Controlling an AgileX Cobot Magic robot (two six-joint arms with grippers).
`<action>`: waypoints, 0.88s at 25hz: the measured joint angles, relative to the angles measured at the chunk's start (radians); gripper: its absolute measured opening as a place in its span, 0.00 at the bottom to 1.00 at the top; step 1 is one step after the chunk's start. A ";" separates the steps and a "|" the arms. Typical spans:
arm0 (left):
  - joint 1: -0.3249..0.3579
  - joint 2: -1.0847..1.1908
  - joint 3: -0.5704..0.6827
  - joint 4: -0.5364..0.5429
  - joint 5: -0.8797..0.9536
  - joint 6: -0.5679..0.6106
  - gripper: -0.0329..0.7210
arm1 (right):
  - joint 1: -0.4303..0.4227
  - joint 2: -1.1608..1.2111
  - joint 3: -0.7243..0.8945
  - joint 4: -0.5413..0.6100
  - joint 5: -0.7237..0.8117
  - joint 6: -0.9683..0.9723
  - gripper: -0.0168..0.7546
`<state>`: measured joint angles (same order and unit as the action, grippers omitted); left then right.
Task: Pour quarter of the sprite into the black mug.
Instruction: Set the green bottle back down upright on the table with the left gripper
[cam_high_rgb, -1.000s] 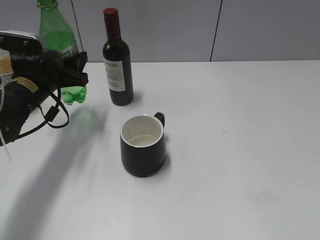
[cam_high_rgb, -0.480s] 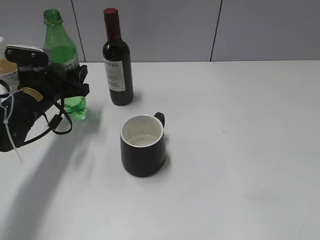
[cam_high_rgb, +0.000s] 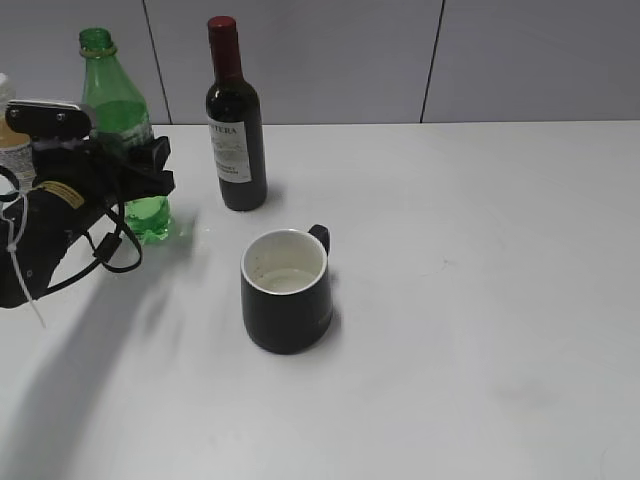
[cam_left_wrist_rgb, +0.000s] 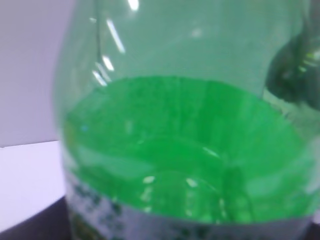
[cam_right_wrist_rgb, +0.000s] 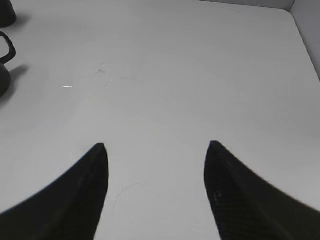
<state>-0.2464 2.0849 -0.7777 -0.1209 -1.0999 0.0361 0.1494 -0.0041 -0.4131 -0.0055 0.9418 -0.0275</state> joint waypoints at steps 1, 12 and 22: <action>0.000 0.003 0.000 0.000 -0.003 -0.007 0.66 | 0.000 0.000 0.000 0.000 0.000 0.000 0.62; 0.000 0.017 0.000 0.038 -0.016 -0.066 0.81 | 0.000 0.000 0.000 0.000 0.000 0.000 0.62; 0.000 0.012 -0.002 0.076 -0.044 -0.084 0.85 | 0.000 0.000 0.000 0.000 0.000 0.000 0.62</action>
<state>-0.2460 2.0965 -0.7798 -0.0451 -1.1435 -0.0479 0.1494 -0.0041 -0.4131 -0.0055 0.9418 -0.0275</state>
